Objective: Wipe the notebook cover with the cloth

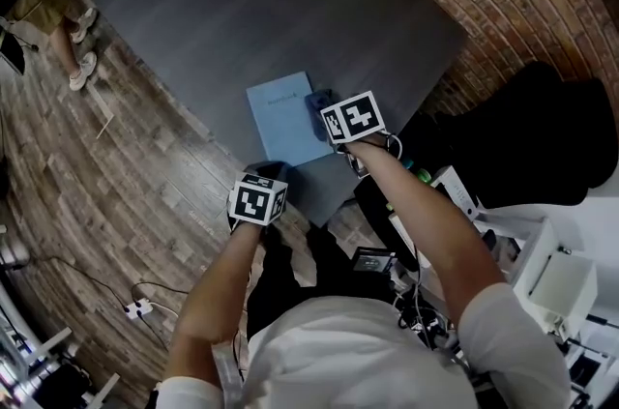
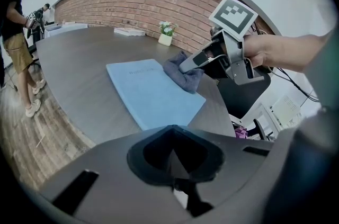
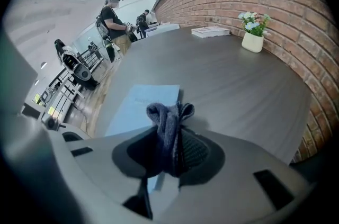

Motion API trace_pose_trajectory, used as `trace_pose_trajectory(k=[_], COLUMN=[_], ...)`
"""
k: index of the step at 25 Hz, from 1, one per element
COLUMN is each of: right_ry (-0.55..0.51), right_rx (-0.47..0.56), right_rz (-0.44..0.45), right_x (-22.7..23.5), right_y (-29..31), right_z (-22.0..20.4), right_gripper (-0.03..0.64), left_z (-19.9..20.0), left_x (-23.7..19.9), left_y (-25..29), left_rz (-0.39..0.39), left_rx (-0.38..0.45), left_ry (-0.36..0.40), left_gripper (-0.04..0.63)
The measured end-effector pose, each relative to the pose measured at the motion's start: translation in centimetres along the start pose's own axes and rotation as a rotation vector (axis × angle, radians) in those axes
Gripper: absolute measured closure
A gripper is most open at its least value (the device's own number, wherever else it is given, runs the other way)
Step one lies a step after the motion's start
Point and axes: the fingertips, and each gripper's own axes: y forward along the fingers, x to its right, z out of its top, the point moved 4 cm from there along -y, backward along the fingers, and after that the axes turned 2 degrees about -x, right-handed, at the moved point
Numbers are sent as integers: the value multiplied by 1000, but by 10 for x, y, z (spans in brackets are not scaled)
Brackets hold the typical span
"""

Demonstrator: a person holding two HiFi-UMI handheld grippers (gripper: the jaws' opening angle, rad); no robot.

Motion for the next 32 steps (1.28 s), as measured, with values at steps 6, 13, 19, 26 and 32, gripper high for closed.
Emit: trace_pose_trajectory(k=[6,13,19,26,32], right_ry=[-24,-9,-1,-19,-21], right_rx=[32,78,69,24,1], right_rz=[-88,-56,46,162,250], right_x=[13,-4,-45,-96,-129], right_y=[-24,-40,-33,-18,-7], right_z=[5,8,-1,-19,-25], right_gripper=[505,505,505,505,505], left_z=[1,3,-8,-20,-31], left_x=[0,0,-8,-11,-6], left_y=[-3,-20,-34,-39,-34], left_rz=[-6,-20,-16,-18,-34], left_rx=[-1,48,58,50,21], left_ry=[1,-13,-52,-69,-68], left_gripper=[591,591,591,591,591])
